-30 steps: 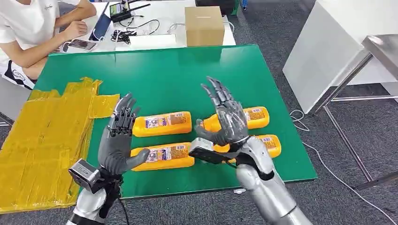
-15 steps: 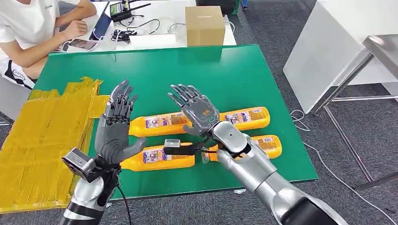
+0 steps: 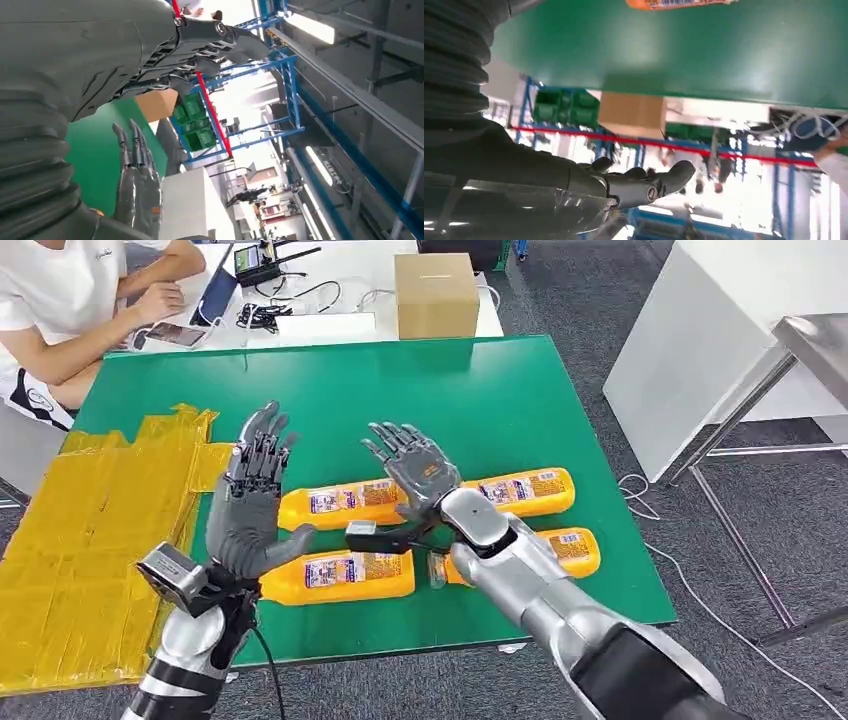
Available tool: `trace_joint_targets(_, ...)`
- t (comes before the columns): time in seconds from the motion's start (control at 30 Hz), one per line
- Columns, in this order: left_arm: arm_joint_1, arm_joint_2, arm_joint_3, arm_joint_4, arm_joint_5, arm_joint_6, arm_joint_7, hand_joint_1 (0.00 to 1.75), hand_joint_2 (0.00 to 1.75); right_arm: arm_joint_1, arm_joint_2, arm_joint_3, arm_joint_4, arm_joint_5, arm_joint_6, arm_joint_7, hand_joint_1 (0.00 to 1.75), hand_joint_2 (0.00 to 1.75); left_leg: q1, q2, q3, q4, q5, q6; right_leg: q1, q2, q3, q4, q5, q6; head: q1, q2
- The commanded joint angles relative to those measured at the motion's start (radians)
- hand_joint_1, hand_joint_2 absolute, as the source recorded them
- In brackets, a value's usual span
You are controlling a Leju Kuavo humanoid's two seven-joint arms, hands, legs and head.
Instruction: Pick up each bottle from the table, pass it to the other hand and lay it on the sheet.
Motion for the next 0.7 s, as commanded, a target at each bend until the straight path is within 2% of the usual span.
trace_joint_targets(0.03,-0.085,-0.005,-0.046,0.133,0.016,-0.008,0.006,0.0,1.75,-0.16,0.116,-0.187,0.292,-0.194,0.116,0.001,0.0,1.75,-0.001,-0.001,0.005,0.001,-0.002,-0.001,-0.001,-0.002,0.005,0.001,-0.003,0.0,0.0,0.0)
trace_joint_targets(0.5,-0.091,-0.007,-0.05,0.137,0.022,-0.01,0.004,0.0,1.75,-0.172,0.133,-0.193,0.312,-0.203,0.125,0.009,0.0,1.75,0.0,-0.001,0.003,0.0,-0.001,-0.001,0.0,-0.002,0.003,0.0,-0.001,0.0,0.0,0.0)
trace_joint_targets(0.6,-0.094,-0.007,-0.053,0.143,0.031,-0.011,-0.001,0.0,1.75,-0.175,0.151,-0.233,0.322,-0.272,0.195,-0.045,0.0,1.75,0.0,0.0,0.002,0.0,-0.001,-0.001,0.0,-0.001,0.002,0.0,-0.001,0.0,0.0,0.0)
trace_joint_targets(0.7,-0.094,-0.006,-0.061,0.141,0.035,-0.012,-0.005,0.0,1.75,-0.195,0.155,-0.201,0.336,-0.261,0.233,-0.047,0.0,1.75,-0.001,0.0,0.005,0.0,-0.002,-0.001,0.0,-0.002,0.005,0.001,-0.003,0.0,0.0,0.0)
